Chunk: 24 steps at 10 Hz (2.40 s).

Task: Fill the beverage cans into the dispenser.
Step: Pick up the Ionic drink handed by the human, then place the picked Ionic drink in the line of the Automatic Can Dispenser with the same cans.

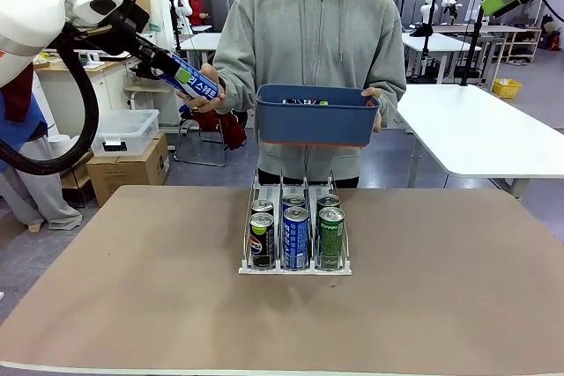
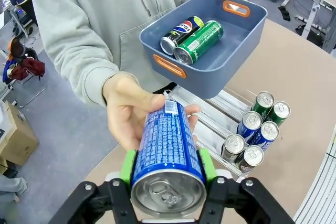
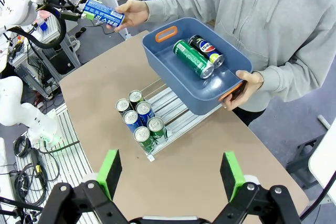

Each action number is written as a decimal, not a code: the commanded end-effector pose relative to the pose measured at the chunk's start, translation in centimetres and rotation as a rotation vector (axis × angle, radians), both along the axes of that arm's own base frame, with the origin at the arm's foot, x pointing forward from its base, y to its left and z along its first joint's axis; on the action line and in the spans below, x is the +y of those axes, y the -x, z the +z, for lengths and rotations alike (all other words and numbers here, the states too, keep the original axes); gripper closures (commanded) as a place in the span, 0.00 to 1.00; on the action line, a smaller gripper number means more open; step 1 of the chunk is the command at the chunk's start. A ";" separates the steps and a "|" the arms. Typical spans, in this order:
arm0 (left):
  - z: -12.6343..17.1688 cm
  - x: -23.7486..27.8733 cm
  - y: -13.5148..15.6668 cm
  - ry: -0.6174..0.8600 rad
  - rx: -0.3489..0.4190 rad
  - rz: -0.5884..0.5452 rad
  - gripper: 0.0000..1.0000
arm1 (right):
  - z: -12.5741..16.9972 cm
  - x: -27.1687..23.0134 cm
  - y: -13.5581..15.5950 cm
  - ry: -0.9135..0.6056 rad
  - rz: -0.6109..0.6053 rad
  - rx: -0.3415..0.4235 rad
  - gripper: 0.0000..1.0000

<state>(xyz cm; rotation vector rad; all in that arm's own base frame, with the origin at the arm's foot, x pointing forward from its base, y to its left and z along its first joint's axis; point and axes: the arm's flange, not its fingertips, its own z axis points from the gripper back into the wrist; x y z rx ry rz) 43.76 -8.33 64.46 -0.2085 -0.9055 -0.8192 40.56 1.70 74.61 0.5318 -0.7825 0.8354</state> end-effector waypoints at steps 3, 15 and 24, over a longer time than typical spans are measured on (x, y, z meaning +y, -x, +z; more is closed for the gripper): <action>0.3 0.4 0.5 0.020 0.040 0.017 1.00 | 0.0 0.0 0.0 -0.001 -0.001 0.000 0.00; 0.1 0.1 0.2 0.013 0.018 0.007 1.00 | 0.0 0.0 0.0 -0.001 -0.001 0.000 0.00; 0.1 0.1 0.2 0.013 0.018 0.007 1.00 | 0.0 0.0 0.0 -0.001 -0.001 0.000 0.00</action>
